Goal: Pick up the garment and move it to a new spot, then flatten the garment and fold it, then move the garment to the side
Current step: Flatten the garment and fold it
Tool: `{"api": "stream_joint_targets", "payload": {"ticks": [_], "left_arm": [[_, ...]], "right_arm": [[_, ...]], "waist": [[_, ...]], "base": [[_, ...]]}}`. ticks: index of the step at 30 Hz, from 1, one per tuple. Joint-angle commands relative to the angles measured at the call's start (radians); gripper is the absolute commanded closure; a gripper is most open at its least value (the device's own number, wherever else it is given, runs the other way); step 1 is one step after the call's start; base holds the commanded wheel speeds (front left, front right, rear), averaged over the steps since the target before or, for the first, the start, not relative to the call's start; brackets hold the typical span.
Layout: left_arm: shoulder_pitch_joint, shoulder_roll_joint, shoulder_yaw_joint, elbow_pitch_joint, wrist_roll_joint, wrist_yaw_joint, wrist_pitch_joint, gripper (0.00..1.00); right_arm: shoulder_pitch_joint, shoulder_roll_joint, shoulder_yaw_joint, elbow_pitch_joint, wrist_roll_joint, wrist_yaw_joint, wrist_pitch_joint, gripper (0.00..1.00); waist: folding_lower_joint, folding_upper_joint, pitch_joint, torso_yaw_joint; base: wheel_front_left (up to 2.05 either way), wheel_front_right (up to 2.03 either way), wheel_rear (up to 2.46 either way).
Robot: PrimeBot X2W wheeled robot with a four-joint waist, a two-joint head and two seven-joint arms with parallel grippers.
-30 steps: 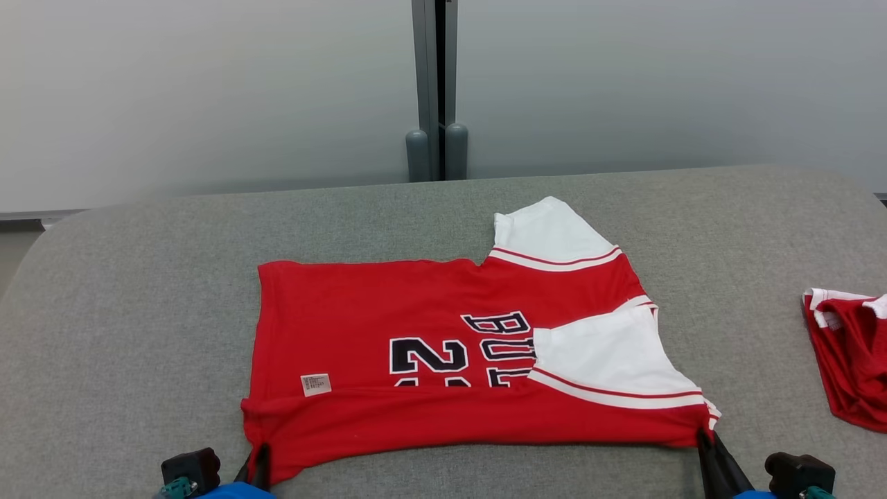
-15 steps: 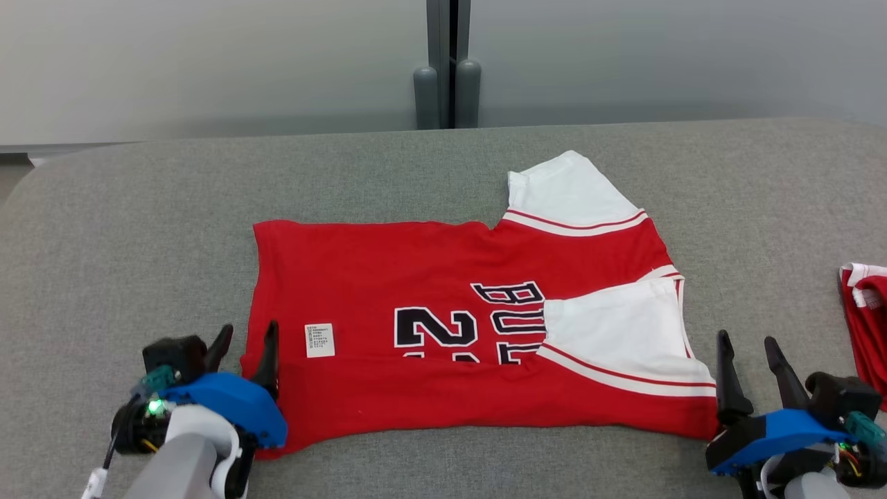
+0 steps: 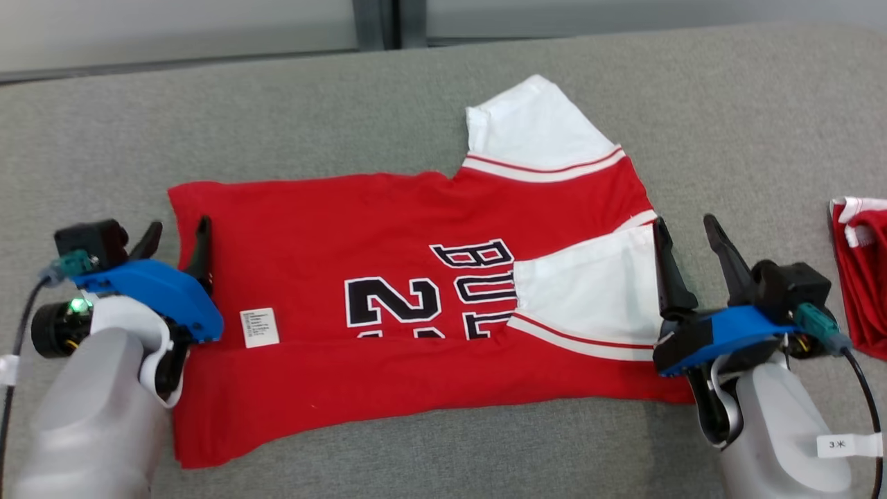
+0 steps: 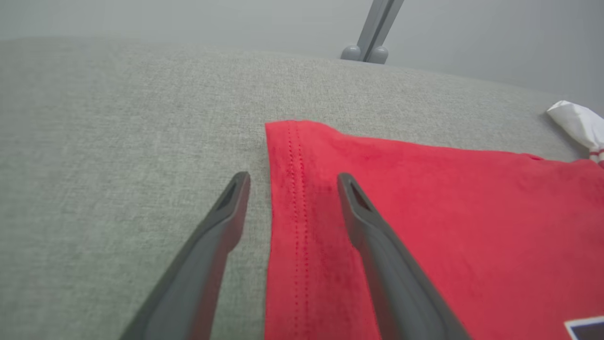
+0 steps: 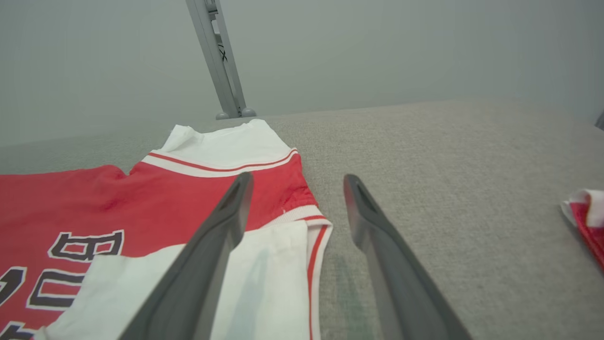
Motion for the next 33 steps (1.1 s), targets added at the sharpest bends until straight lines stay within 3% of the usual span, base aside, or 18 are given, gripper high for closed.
{"api": "stream_joint_targets", "payload": {"ticks": [1,7,13,14,15,16,17,25,33], "left_arm": [[-0.036,0.011,0.009,0.016,-0.015,-0.006,0.006,0.00],[-0.111,0.040,0.020,0.065,-0.045,-0.013,0.006,0.00],[-0.131,0.031,-0.013,0.064,-0.084,-0.013,0.008,0.00],[-0.127,0.032,-0.023,0.061,-0.091,-0.013,0.011,0.19],[-0.122,0.032,-0.037,0.057,-0.096,-0.013,0.013,0.73],[-0.122,0.032,-0.037,0.057,-0.096,-0.013,0.013,0.73],[-0.114,0.033,-0.060,0.047,-0.106,-0.013,0.019,1.00],[-0.144,0.042,-0.122,0.002,-0.130,-0.013,-0.025,1.00],[-0.203,0.011,-0.206,-0.064,-0.150,-0.013,-0.074,1.00]], "right_arm": [[-0.027,-0.004,0.015,-0.013,0.002,0.000,0.000,0.00],[-0.066,-0.004,0.059,-0.043,0.000,0.000,0.000,0.00],[-0.100,-0.004,0.071,-0.052,-0.008,0.000,0.000,0.00],[-0.109,-0.004,0.072,-0.049,-0.010,0.000,0.000,0.00],[-0.119,-0.004,0.072,-0.047,-0.014,0.000,0.005,0.00],[-0.119,-0.004,0.072,-0.047,-0.014,0.000,0.005,0.00],[-0.145,-0.004,0.070,-0.045,-0.025,0.000,0.016,0.00],[-0.271,-0.004,0.047,-0.029,-0.114,0.000,0.117,0.00],[-0.453,-0.005,-0.029,0.043,-0.241,0.000,0.334,0.00]], "waist": [[-0.0002,-0.0002,0.025,-0.005],[-0.0002,-0.0002,0.090,-0.031],[-0.0002,-0.0002,0.121,-0.034],[-0.0002,-0.0002,0.123,-0.033],[-0.0002,-0.0002,0.125,-0.031],[-0.0002,-0.0002,0.125,-0.031],[-0.0002,-0.0002,0.129,-0.026],[-0.0002,-0.0002,0.157,0.018],[-0.0002,-0.0002,0.225,0.107]], "base": [[0.00,0.00,0.00],[0.00,0.00,0.00],[0.00,0.00,0.00],[0.00,0.00,0.00],[0.00,0.00,0.00],[0.00,0.00,0.00],[0.00,0.00,0.00],[0.00,0.00,0.00],[0.00,0.00,0.00]]}}
